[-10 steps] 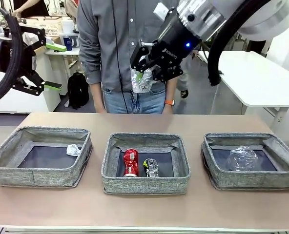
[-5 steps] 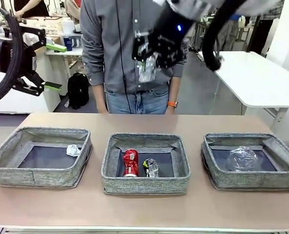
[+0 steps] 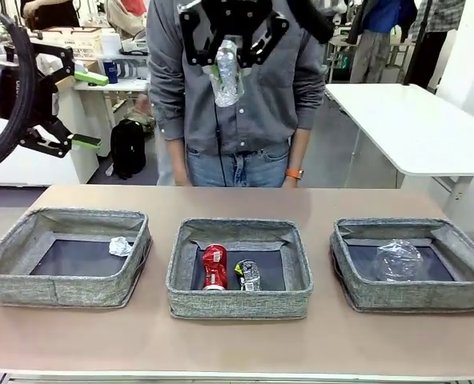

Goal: Sort the waste into the appropriate baskets.
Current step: Pick up the waste item pointed out by the person.

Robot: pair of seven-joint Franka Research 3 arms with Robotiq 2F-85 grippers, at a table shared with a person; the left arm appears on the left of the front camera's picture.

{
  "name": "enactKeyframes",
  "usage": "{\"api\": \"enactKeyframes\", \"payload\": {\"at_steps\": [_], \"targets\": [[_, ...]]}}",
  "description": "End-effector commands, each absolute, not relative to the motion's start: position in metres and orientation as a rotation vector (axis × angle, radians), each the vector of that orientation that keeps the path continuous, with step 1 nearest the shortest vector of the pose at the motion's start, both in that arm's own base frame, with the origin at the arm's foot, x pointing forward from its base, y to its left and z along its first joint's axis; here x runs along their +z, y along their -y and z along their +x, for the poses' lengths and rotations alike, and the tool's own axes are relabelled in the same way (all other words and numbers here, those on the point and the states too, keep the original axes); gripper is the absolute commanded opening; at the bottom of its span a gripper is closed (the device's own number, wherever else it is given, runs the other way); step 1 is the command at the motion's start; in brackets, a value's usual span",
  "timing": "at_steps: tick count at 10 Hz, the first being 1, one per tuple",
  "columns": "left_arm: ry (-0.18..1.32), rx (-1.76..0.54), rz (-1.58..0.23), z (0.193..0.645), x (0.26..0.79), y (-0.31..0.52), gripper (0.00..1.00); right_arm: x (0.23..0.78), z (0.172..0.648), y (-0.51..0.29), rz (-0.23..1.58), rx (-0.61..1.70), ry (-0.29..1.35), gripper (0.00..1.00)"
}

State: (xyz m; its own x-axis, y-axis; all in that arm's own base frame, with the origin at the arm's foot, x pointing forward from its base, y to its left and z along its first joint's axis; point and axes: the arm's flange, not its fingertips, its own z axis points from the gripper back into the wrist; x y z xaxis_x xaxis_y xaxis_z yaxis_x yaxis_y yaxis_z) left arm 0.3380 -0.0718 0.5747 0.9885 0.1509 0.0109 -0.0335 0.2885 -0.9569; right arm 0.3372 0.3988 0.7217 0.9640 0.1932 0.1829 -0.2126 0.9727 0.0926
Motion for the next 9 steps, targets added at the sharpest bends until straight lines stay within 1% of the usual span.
{"api": "enactKeyframes", "payload": {"at_steps": [1,6,8,9], "targets": [[0.096,0.123,-1.264,0.337,0.576,0.07,1.0,0.739,0.34,-0.404,0.103,0.205,0.176,0.22],[0.096,0.123,-1.264,0.337,0.576,0.07,1.0,0.736,0.346,-0.399,0.099,0.192,0.159,0.22],[0.096,0.123,-1.264,0.337,0.576,0.07,1.0,0.729,0.351,-0.399,0.06,0.188,0.171,0.22],[0.096,0.123,-1.264,0.337,0.576,0.07,1.0,0.733,0.348,-0.396,0.119,0.207,0.148,0.22]]}}
